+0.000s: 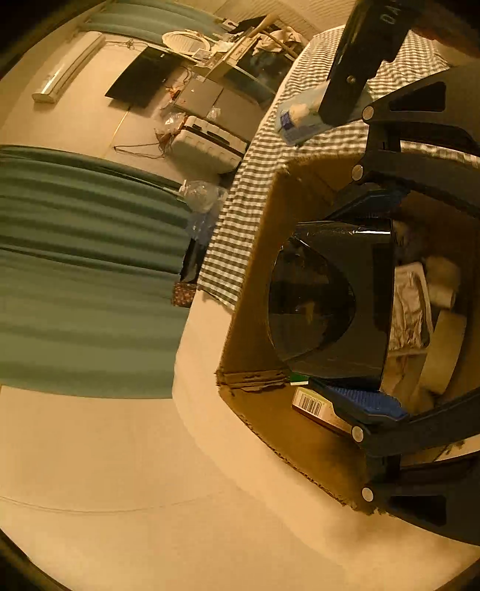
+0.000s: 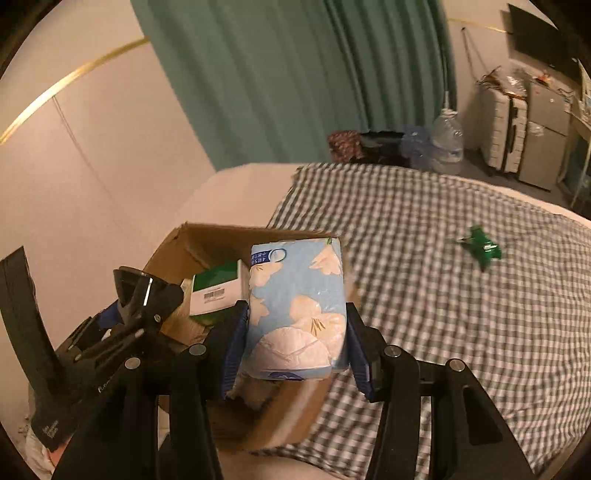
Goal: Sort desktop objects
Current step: 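Carry the black item and tissue pack into the cardboard box and release, then move the left tool over the green snack bag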
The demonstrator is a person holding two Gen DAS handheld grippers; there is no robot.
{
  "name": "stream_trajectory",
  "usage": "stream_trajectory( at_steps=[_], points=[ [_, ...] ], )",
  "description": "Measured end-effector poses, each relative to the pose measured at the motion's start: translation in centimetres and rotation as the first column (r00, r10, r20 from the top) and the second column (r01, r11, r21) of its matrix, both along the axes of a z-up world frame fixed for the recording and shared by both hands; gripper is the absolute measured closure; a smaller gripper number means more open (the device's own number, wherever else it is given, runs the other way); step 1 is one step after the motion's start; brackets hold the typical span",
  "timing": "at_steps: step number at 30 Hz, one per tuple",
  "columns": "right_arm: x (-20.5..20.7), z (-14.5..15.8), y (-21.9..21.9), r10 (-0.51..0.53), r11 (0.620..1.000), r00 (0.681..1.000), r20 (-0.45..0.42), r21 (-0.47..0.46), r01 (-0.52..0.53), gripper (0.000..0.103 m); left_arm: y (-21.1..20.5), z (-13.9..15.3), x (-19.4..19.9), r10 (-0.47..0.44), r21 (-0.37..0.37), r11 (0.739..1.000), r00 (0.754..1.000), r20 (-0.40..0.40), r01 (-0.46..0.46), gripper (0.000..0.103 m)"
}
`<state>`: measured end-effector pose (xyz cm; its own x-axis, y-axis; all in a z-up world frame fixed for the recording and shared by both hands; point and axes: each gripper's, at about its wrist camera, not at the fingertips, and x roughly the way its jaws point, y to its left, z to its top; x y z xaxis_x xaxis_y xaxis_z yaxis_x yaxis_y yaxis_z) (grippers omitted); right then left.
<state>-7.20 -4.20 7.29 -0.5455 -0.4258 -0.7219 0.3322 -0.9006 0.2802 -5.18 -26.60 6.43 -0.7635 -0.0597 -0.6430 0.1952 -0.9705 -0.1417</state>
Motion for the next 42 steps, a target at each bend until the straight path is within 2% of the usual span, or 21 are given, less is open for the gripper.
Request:
stream_trajectory(
  at_steps=[2, 3, 4, 5, 6, 8, 9, 11, 13, 16, 21, 24, 28, 34, 39, 42],
  points=[
    [-0.4, -0.7, -0.9, 0.018, 1.000, 1.000, 0.022, -0.023, -0.018, 0.051, 0.0, -0.8, -0.2, -0.009, -0.014, 1.000, 1.000, 0.014, 0.009, 0.023],
    [-0.9, -1.0, -1.1, 0.036, 0.998, 0.999, 0.035, -0.045, -0.034, 0.045, 0.1, -1.1, -0.3, -0.018, -0.018, 1.000, 1.000, 0.017, 0.018, 0.017],
    [-1.3, -1.1, -1.1, 0.049, 0.997, 0.998, 0.041, -0.068, -0.046, 0.031, 0.2, -1.4, -0.4, -0.020, -0.032, 0.999, 1.000, 0.024, 0.020, 0.011],
    [-1.8, -1.1, -0.9, 0.051, 0.995, 0.998, 0.041, -0.083, -0.047, 0.023, 0.2, -1.6, -0.3, -0.009, -0.052, 0.999, 0.999, 0.032, 0.011, 0.000],
    [-1.8, -1.0, -0.5, 0.035, 0.995, 0.999, 0.035, -0.092, -0.032, 0.020, 0.5, -1.9, -0.3, 0.014, -0.088, 0.996, 0.999, 0.044, -0.011, 0.000],
    [-1.5, -0.5, 1.1, -0.018, 0.989, 1.000, 0.015, -0.144, 0.020, 0.020, 1.3, -2.6, -0.7, 0.052, -0.163, 0.986, 0.994, 0.097, -0.035, 0.000],
    [-1.4, -0.2, 2.2, -0.045, 0.985, 0.999, 0.015, -0.168, 0.047, 0.020, 1.9, -2.8, -0.8, 0.051, -0.171, 0.985, 0.992, 0.112, -0.031, 0.000],
    [-1.4, 0.3, 4.3, -0.096, 0.980, 0.995, 0.010, -0.175, 0.096, 0.020, 3.6, -2.4, -0.3, 0.004, -0.146, 0.989, 0.996, 0.093, 0.010, 0.000],
    [-1.1, 0.9, 6.7, -0.143, 0.979, 0.990, -0.018, -0.149, 0.139, 0.020, 5.4, -1.5, 0.0, -0.022, -0.128, 0.991, 0.997, 0.070, 0.031, 0.000],
    [0.0, 2.0, 11.0, -0.221, 0.975, 0.971, -0.093, -0.056, 0.217, 0.020, 8.7, 0.4, 0.1, -0.070, -0.102, 0.992, 0.997, 0.041, 0.074, 0.000],
    [3.4, 4.0, 18.0, -0.326, 0.938, 0.922, -0.209, 0.048, 0.343, 0.020, 14.8, 3.5, 0.7, -0.120, -0.094, 0.989, 0.993, -0.015, 0.118, 0.000],
    [5.0, 4.8, 21.4, -0.350, 0.924, 0.902, -0.255, 0.068, 0.377, 0.020, 18.5, 4.5, 1.1, -0.125, -0.086, 0.989, 0.991, -0.037, 0.122, 0.000],
    [6.3, 4.5, 25.6, -0.383, 0.910, 0.884, -0.268, 0.055, 0.411, 0.019, 23.0, 4.5, 1.2, -0.155, -0.073, 0.986, 0.988, -0.026, 0.152, 0.000],
    [5.8, 1.8, 30.4, -0.435, 0.885, 0.864, -0.253, 0.060, 0.462, 0.019, 28.2, 2.2, -0.9, -0.194, -0.125, 0.973, 0.981, 0.001, 0.193, 0.000],
    [3.8, -1.9, 32.7, -0.462, 0.870, 0.858, -0.224, 0.073, 0.488, 0.019, 30.7, -2.5, -3.7, -0.209, -0.110, 0.970, 0.974, 0.087, 0.218, 0.000],
    [1.2, -4.4, 33.4, -0.464, 0.869, 0.867, -0.182, 0.095, 0.485, 0.019, 31.7, -5.1, -5.6, -0.214, -0.123, 0.966, 0.970, 0.116, 0.228, 0.000]
  ],
)
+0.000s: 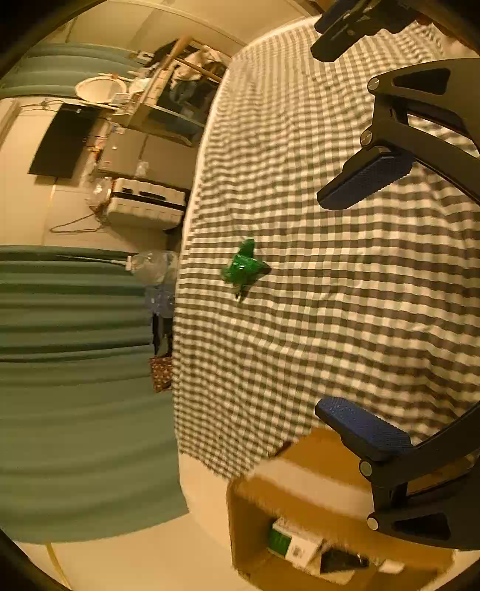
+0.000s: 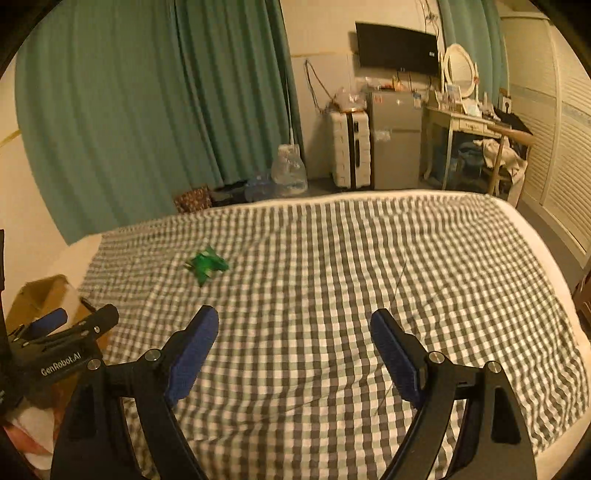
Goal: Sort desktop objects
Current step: 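Move the left tool over the green snack bag, then grasp the green snack bag with the left tool, then carry the green snack bag into the cardboard box and release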
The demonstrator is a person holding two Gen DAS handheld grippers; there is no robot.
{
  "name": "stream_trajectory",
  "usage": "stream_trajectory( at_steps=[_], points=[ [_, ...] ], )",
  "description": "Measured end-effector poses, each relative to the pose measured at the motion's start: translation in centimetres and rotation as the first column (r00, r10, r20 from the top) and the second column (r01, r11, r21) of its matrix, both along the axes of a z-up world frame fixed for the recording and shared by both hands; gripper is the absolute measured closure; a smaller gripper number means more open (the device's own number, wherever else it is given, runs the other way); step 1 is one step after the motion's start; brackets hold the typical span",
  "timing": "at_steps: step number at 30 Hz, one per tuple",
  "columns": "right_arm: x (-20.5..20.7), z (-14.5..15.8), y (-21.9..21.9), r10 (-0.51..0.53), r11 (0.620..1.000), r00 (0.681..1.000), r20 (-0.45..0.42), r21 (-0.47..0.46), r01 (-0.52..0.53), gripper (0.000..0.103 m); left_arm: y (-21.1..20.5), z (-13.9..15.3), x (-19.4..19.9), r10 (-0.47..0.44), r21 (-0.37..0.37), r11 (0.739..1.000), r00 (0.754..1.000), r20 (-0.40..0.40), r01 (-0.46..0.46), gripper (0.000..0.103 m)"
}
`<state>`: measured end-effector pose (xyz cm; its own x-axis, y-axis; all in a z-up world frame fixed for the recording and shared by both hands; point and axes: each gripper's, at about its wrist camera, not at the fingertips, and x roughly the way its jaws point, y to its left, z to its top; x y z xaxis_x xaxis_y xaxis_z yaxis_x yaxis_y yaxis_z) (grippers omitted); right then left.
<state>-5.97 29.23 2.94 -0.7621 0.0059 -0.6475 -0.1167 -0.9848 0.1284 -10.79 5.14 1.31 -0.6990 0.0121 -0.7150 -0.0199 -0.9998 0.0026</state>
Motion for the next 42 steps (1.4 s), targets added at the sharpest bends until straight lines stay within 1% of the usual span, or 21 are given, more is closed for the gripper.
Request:
stream_trajectory(
  at_steps=[3, 6, 8, 11, 13, 15, 18, 20, 22, 23, 24, 25, 26, 27, 29, 30, 33, 35, 37, 40, 42],
  points=[
    [-2.5, -2.0, 0.8, -0.010, 1.000, 0.999, 0.032, -0.011, 0.011, 0.019, 0.8, -1.8, -2.2, -0.002, -0.034, 0.999, 1.000, -0.001, 0.002, 0.000],
    [-5.1, -3.5, 0.7, -0.006, 1.000, 0.999, 0.042, -0.028, 0.007, 0.019, 1.4, -3.5, -4.8, -0.006, -0.033, 0.999, 1.000, 0.003, 0.006, 0.000],
    [-7.4, -4.4, 0.5, 0.005, 1.000, 0.999, 0.050, -0.001, -0.005, 0.019, 1.9, -4.8, -6.8, -0.004, -0.028, 1.000, 1.000, 0.015, 0.004, 0.000],
    [-10.1, -5.3, 0.4, 0.020, 1.000, 0.998, 0.053, 0.016, -0.020, 0.019, 2.6, -6.6, -9.8, 0.003, -0.046, 0.999, 0.999, 0.036, -0.001, 0.000],
    [-12.4, -6.1, 0.5, 0.023, 1.000, 0.998, 0.061, 0.013, -0.023, 0.019, 3.1, -7.9, -11.9, -0.008, -0.027, 1.000, 0.999, 0.048, 0.010, 0.000],
    [-14.0, -6.6, 0.5, 0.039, 0.999, 0.997, 0.063, 0.017, -0.040, 0.019, 3.5, -8.9, -13.4, 0.004, -0.019, 1.000, 0.999, 0.049, -0.003, 0.000],
    [-16.6, -7.9, 0.1, 0.072, 0.995, 0.995, 0.064, 0.060, -0.075, 0.019, 3.8, -10.2, -15.7, 0.012, 0.018, 1.000, 0.999, 0.037, -0.013, 0.000],
    [-18.0, -8.9, -0.2, 0.083, 0.992, 0.993, 0.081, 0.090, -0.091, 0.019, 4.0, -11.0, -17.1, -0.010, 0.030, 1.000, 1.000, 0.021, 0.009, 0.000],
    [-18.5, -9.9, -0.4, 0.082, 0.987, 0.992, 0.098, 0.128, -0.094, 0.019, 4.1, -11.8, -18.6, -0.032, 0.041, 0.999, 0.999, 0.037, 0.030, 0.000],
    [-18.5, -10.3, -0.4, 0.080, 0.985, 0.991, 0.105, 0.142, -0.095, 0.019, 3.9, -12.1, -19.0, -0.049, 0.070, 0.996, 0.998, 0.040, 0.046, 0.007],
    [-18.6, -10.8, -0.5, 0.084, 0.984, 0.990, 0.114, 0.145, -0.100, 0.019, 3.9, -12.2, -19.2, -0.057, 0.085, 0.995, 0.997, 0.044, 0.054, 0.021],
    [-18.5, -11.3, -0.5, 0.089, 0.985, 0.988, 0.125, 0.139, -0.106, 0.019, 4.0, -12.4, -19.4, -0.066, 0.085, 0.994, 0.996, 0.056, 0.061, 0.025],
    [-18.6, -11.5, -0.5, 0.090, 0.985, 0.987, 0.136, 0.132, -0.108, 0.019, 4.2, -12.4, -19.4, -0.075, 0.076, 0.995, 0.996, 0.057, 0.071, 0.033],
    [-18.7, -11.6, -0.5, 0.089, 0.987, 0.986, 0.144, 0.121, -0.107, 0.019, 4.5, -12.2, -19.2, -0.096, 0.068, 0.993, 0.994, 0.049, 0.092, 0.049],
    [-18.4, -11.5, -0.4, 0.077, 0.989, 0.988, 0.136, 0.113, -0.093, 0.019, 5.0, -11.8, -18.7, -0.121, 0.048, 0.992, 0.992, 0.042, 0.119, 0.057],
    [-18.3, -11.5, -0.4, 0.073, 0.990, 0.988, 0.137, 0.112, -0.088, 0.019, 5.1, -11.6, -18.2, -0.130, 0.041, 0.991, 0.991, 0.043, 0.128, 0.058],
    [-17.3, -11.0, -0.4, 0.049, 0.993, 0.990, 0.136, 0.103, -0.063, 0.019, 4.6, -10.9, -16.4, -0.151, 0.078, 0.986, 0.987, 0.050, 0.147, 0.058],
    [-16.3, -10.3, -0.4, 0.040, 0.995, 0.990, 0.135, 0.088, -0.052, 0.019, 4.1, -10.2, -14.7, -0.158, 0.084, 0.985, 0.986, 0.051, 0.154, 0.059],
    [-14.9, -9.2, -0.5, 0.031, 0.996, 0.992, 0.126, 0.084, -0.042, 0.019, 3.6, -9.4, -12.9, -0.164, 0.089, 0.983, 0.985, 0.048, 0.159, 0.059],
    [-13.3, -7.5, -1.2, 0.029, 0.995, 0.992, 0.123, 0.091, -0.040, 0.019, 2.2, -7.1, -10.2, -0.163, 0.105, 0.982, 0.986, 0.029, 0.159, 0.059],
    [-11.8, -5.9, -2.0, 0.028, 0.994, 0.994, 0.101, 0.098, -0.038, 0.019, 1.3, -5.7, -8.9, -0.166, 0.104, 0.981, 0.986, 0.021, 0.163, 0.059]
  ],
)
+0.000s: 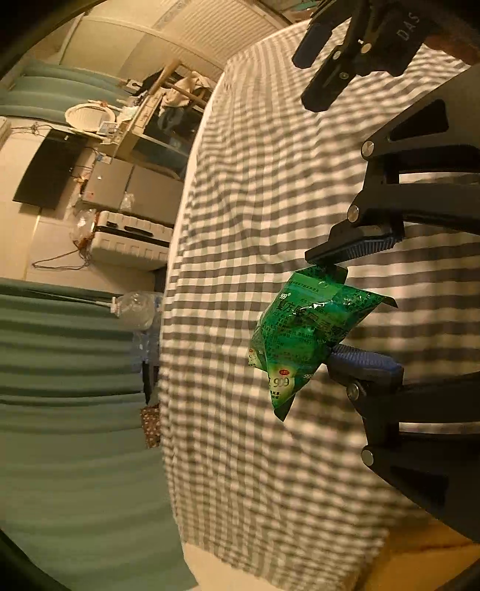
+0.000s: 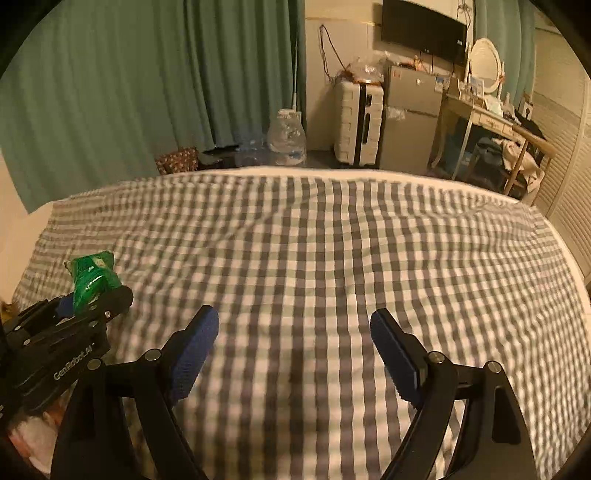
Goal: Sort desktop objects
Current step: 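Carry the green snack bag into the cardboard box and release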
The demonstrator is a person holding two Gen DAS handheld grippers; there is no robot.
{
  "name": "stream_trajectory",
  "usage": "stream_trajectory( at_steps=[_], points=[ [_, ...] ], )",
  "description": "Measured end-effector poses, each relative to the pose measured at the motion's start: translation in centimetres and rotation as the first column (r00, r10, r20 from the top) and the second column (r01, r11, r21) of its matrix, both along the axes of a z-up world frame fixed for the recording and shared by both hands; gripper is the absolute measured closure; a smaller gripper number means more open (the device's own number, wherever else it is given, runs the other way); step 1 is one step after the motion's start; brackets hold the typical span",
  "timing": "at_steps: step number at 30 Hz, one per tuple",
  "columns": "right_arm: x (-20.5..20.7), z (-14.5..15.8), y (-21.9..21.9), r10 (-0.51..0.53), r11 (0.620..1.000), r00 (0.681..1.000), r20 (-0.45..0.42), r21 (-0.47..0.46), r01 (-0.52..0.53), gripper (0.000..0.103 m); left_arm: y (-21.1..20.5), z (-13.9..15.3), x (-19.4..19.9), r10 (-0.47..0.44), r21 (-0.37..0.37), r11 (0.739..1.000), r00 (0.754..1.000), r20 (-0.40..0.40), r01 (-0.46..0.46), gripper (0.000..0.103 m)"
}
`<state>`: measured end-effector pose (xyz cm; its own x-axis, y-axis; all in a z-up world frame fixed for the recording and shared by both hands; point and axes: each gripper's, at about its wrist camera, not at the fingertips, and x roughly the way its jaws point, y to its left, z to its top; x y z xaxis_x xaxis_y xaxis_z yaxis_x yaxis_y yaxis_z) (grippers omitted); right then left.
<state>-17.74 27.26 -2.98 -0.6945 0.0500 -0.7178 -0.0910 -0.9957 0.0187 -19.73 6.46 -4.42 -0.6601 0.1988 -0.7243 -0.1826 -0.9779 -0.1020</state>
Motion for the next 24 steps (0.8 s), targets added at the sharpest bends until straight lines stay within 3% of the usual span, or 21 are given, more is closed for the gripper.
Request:
stream_trajectory(
  at_steps=[6, 16, 20, 24],
  points=[
    [4.7, 5.0, -2.7, 0.027, 0.999, 0.998, -0.062, -0.023, -0.028, 0.019, -3.1, 6.0, 4.0, 0.029, -0.017, 0.999, 0.997, -0.068, -0.030, 0.059],
    [11.5, 14.7, -11.0, 0.146, 0.989, 0.962, -0.230, 0.057, -0.136, 0.019, -11.1, 19.0, 10.5, 0.106, 0.087, 0.992, 0.964, -0.245, -0.087, 0.059],
    [12.9, 16.8, -14.3, 0.176, 0.984, 0.946, -0.272, 0.032, -0.173, 0.019, -15.5, 21.7, 12.3, 0.146, 0.085, 0.988, 0.949, -0.279, -0.127, 0.059],
    [13.2, 17.4, -17.7, 0.216, 0.973, 0.940, -0.265, -0.023, -0.230, 0.019, -19.5, 21.9, 13.5, 0.184, 0.092, 0.982, 0.945, -0.271, -0.165, 0.059]
  ],
)
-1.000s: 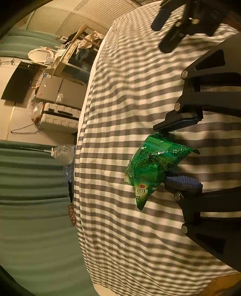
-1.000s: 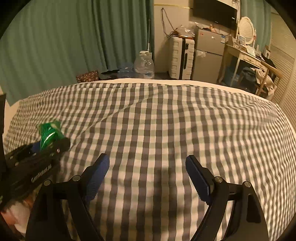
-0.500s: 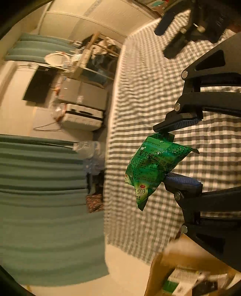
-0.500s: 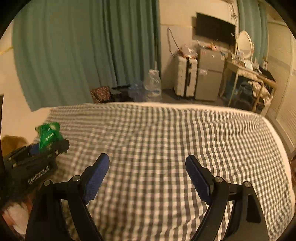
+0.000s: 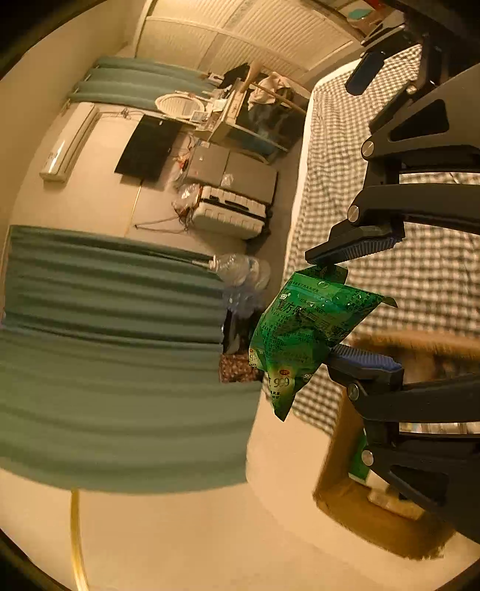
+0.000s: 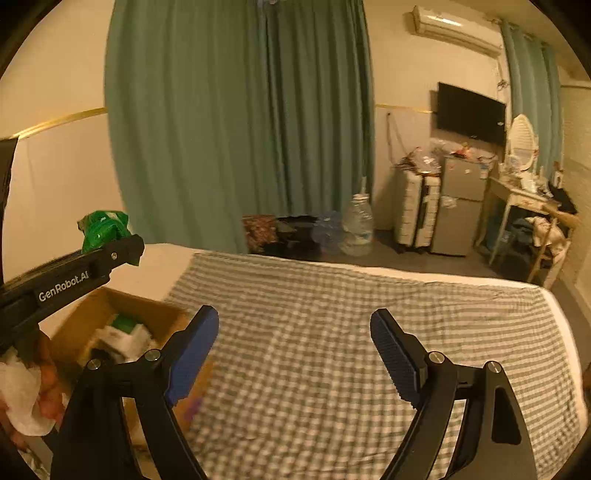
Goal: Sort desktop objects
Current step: 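Carry the green snack bag into the cardboard box and release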
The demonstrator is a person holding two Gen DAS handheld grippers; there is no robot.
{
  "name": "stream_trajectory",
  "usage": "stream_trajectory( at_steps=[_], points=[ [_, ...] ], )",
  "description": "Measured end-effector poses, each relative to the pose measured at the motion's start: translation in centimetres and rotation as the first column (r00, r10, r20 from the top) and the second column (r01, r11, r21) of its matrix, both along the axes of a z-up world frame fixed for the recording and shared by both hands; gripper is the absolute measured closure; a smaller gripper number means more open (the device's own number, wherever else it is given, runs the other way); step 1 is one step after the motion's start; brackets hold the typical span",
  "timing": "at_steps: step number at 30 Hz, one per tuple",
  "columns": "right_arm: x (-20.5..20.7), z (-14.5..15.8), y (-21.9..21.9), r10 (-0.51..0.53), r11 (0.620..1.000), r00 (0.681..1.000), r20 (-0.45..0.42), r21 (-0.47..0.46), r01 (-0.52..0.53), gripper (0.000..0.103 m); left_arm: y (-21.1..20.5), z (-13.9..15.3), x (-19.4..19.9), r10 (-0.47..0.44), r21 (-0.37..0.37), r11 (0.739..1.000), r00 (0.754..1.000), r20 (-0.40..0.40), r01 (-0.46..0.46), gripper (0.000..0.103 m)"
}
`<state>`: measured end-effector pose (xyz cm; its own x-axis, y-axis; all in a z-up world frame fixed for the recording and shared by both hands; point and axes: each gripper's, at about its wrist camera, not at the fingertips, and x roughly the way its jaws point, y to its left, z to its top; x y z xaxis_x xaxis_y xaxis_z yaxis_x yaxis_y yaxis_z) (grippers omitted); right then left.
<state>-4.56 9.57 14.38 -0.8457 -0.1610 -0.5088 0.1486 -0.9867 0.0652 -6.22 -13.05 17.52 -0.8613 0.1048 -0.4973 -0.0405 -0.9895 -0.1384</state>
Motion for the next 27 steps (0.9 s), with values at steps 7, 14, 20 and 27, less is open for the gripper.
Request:
stream_trajectory(
  at_steps=[7, 14, 20, 27],
  points=[
    [-0.5, -4.0, -5.1, 0.069, 0.997, 0.993, 0.095, -0.021, -0.067, 0.019, -5.1, -7.1, -0.3, -0.017, -0.037, 0.999, 0.991, 0.136, 0.023, 0.056],
    [0.1, -7.8, -7.3, 0.067, 0.997, 0.985, 0.157, 0.012, -0.070, 0.013, -6.5, -9.7, 1.0, -0.003, -0.006, 1.000, 0.982, 0.190, 0.005, 0.000],
    [2.2, -7.4, -5.2, 0.000, 0.998, 0.994, 0.114, 0.061, -0.007, 0.007, -4.2, -9.0, 4.3, 0.028, -0.152, 0.988, 0.995, 0.095, -0.013, 0.000],
    [6.5, -7.7, -0.4, -0.142, 0.988, 0.990, 0.028, 0.071, 0.139, 0.001, 1.4, -10.1, 5.6, -0.037, -0.174, 0.983, 0.995, 0.097, 0.054, 0.000]
  ],
)
